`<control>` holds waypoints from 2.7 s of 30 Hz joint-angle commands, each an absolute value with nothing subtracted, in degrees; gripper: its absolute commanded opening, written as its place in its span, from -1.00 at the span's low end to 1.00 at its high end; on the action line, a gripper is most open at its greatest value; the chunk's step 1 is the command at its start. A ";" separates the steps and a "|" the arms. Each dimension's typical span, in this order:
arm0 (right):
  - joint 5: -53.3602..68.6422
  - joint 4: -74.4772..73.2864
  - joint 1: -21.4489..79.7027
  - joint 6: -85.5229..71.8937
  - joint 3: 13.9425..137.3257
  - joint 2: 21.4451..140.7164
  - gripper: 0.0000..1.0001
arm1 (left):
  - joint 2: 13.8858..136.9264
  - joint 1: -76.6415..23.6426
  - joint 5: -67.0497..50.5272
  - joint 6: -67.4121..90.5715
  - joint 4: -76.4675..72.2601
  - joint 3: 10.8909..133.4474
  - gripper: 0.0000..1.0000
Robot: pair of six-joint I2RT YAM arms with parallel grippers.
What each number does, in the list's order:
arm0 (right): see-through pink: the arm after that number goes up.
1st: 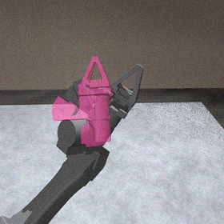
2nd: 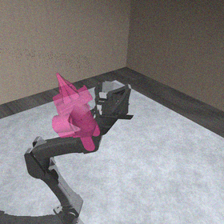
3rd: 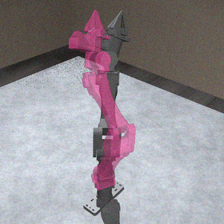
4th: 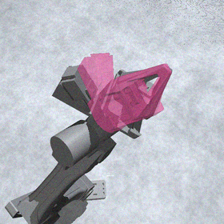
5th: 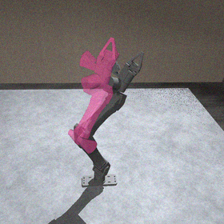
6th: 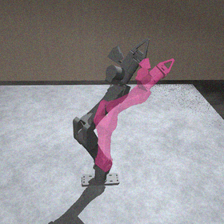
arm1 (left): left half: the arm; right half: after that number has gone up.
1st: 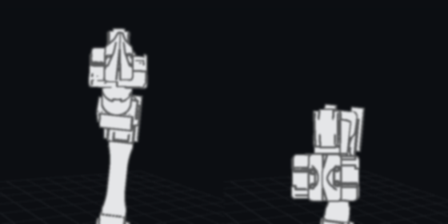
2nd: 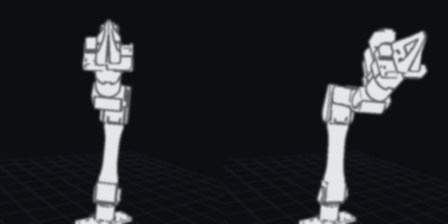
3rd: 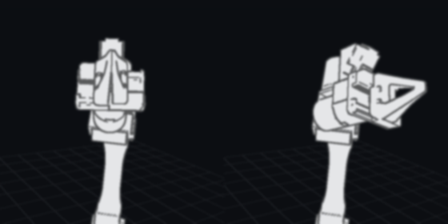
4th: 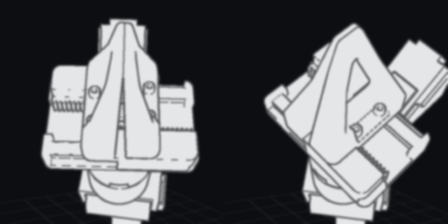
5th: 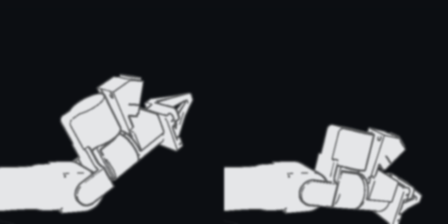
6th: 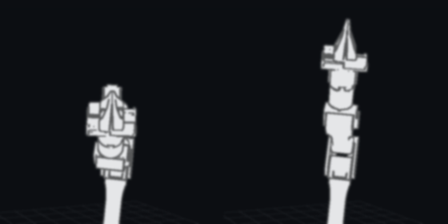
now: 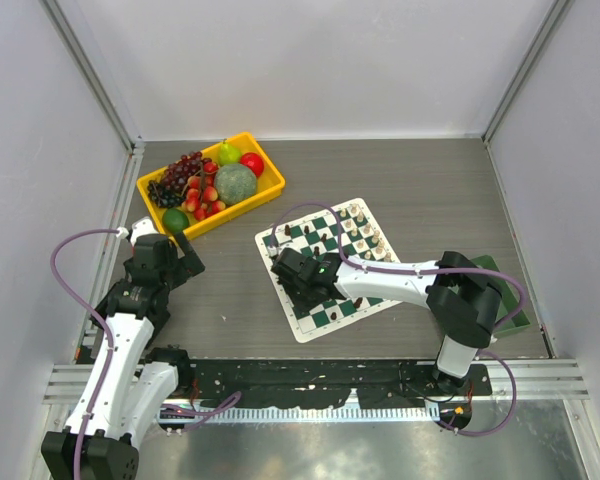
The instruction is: Set up the chess pieces on the board
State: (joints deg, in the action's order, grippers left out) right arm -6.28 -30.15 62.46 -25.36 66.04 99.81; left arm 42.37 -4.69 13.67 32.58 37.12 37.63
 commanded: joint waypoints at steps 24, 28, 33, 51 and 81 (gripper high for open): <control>-17.06 -32.61 53.28 -27.24 61.45 81.75 0.02 | 42.63 -4.39 13.80 32.17 36.04 37.79 0.98; -13.28 -32.08 50.54 -27.51 59.51 81.12 0.01 | 42.80 -4.39 13.45 32.52 35.95 37.79 0.98; -9.50 -32.25 50.36 -28.82 59.50 84.54 -0.05 | 42.98 -4.39 13.36 32.43 35.95 37.88 0.98; -4.31 -32.61 50.54 -31.73 59.77 91.49 -0.08 | 43.86 -4.40 13.09 32.43 35.68 38.06 0.98; -6.24 -31.91 50.63 -30.94 60.38 93.78 -0.30 | 44.12 -4.40 13.36 32.70 35.59 38.06 0.98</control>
State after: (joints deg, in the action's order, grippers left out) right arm -5.04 -33.26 50.28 -30.76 59.24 93.73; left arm 44.42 -4.69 12.82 32.60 36.95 37.63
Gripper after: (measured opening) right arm 0.361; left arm 0.991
